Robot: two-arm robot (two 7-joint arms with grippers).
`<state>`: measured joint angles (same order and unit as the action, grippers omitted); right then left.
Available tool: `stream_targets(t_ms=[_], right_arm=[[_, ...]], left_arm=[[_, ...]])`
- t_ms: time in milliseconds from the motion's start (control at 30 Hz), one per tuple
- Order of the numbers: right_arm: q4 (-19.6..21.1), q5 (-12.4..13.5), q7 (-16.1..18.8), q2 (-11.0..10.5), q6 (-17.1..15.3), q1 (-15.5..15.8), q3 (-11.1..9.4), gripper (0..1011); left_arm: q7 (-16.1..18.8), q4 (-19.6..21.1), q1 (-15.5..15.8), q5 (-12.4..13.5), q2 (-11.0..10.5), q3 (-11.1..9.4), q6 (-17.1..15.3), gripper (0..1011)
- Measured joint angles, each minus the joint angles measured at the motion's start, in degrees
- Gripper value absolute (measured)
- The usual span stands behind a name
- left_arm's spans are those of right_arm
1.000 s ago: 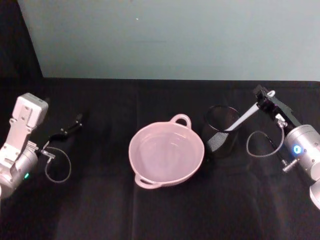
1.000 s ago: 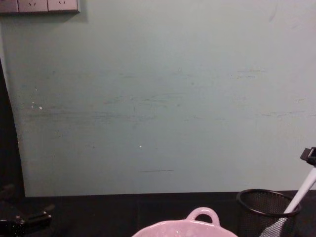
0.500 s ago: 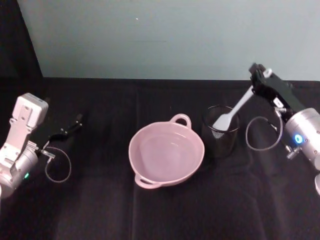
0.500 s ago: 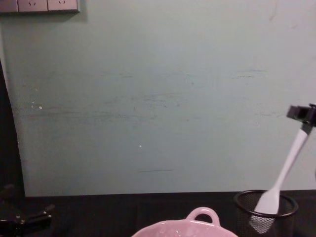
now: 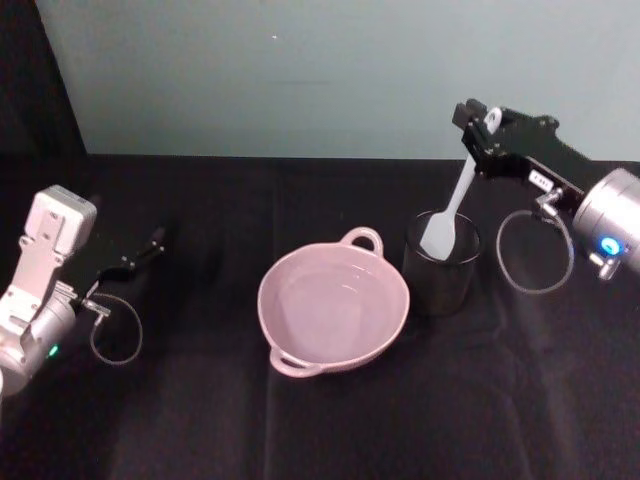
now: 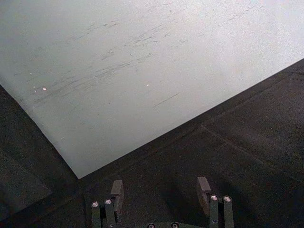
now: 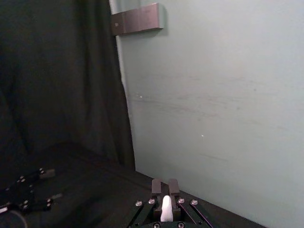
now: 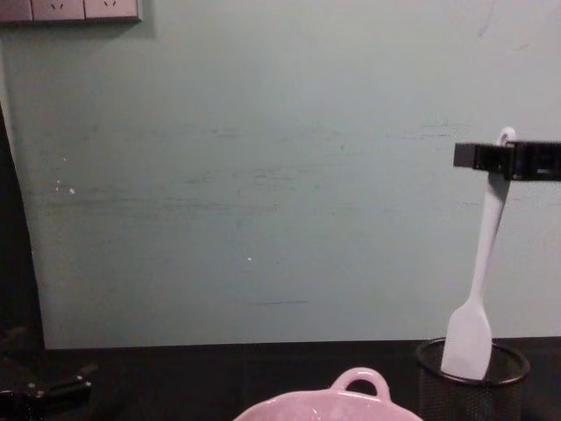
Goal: Use the one hand to pick up the spoon and stir the clear water in the bowl.
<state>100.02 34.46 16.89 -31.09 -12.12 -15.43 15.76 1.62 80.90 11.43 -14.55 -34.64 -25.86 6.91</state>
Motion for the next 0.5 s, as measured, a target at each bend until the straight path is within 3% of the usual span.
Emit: stream_targets(t_ms=[200, 500], right_arm=[[2.15, 0.17, 1.53, -2.32, -3.58, -2.42, 0.14, 105], [2.8, 1.39, 1.67, -3.08, -4.97, -3.24, -0.01, 105]], left_arm=[[0.0, 0.0, 0.0, 0.0, 0.0, 0.0, 0.0, 1011], [0.0, 0.0, 0.0, 0.0, 0.0, 0.0, 0.0, 1011]])
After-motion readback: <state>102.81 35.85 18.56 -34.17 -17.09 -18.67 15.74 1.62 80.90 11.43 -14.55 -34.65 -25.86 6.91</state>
